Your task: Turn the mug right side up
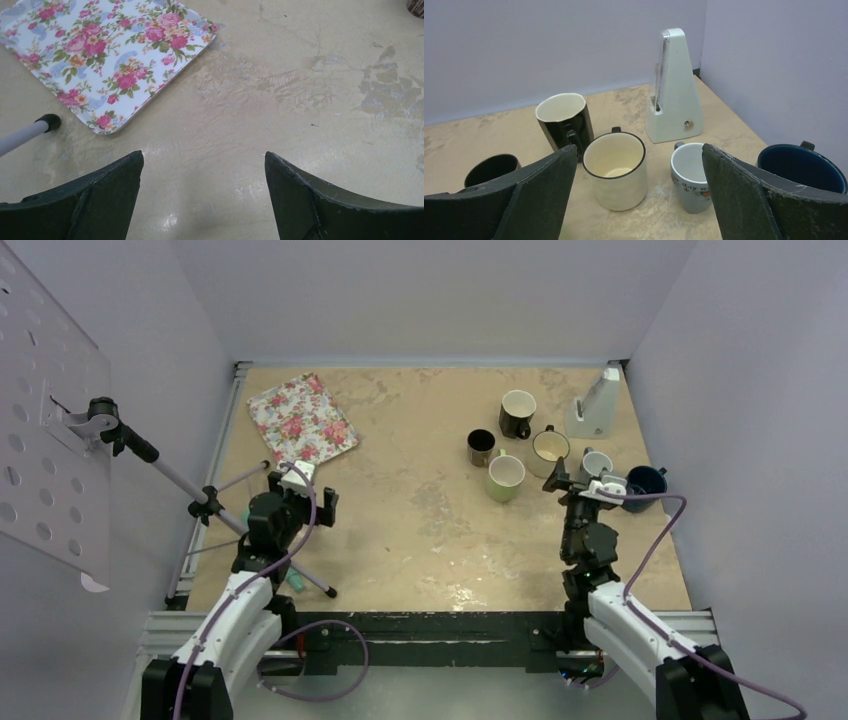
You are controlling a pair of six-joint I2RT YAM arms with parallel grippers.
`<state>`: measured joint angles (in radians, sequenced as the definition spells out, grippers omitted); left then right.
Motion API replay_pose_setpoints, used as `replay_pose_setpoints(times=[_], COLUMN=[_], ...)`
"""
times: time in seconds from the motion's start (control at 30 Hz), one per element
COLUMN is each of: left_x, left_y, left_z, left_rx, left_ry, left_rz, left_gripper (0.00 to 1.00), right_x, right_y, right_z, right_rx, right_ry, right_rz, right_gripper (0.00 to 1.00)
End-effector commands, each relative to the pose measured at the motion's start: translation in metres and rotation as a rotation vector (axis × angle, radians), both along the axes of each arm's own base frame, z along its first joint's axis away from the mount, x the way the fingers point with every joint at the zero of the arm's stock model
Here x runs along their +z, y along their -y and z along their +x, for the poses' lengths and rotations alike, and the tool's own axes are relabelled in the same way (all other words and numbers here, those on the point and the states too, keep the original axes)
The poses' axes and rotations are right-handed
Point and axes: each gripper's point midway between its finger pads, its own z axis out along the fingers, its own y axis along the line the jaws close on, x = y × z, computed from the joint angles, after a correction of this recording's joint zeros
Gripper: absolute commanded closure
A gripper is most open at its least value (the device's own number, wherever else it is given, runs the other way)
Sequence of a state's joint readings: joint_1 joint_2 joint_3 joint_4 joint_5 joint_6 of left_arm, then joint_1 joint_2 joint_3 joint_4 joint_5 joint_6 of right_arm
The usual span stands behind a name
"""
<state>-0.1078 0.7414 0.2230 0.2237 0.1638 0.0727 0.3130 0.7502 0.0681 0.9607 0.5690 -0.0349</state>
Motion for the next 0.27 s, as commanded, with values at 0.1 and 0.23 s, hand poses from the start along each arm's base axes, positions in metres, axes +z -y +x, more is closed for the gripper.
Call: replay_pose_setpoints(times=[0.1,0.23], left_x=[0.011,0.004], left_y=[-0.016,-0.021], left_z=[0.008,0.006], left_rx=[0.140,0.185], left_ry=[0.038,-0.012], left_rz=[-0.072,-0.085], left_gripper=[0.12,0.07], right_x=[0.027,0.030], right_y=[-0.003,-0.005], right_z=[0.001,-0.001], right_rx=[0.020,0.034], right_ry=[0.072,0.083], right_rz=[0.011,0.014], right_gripper=[0.01,0.01])
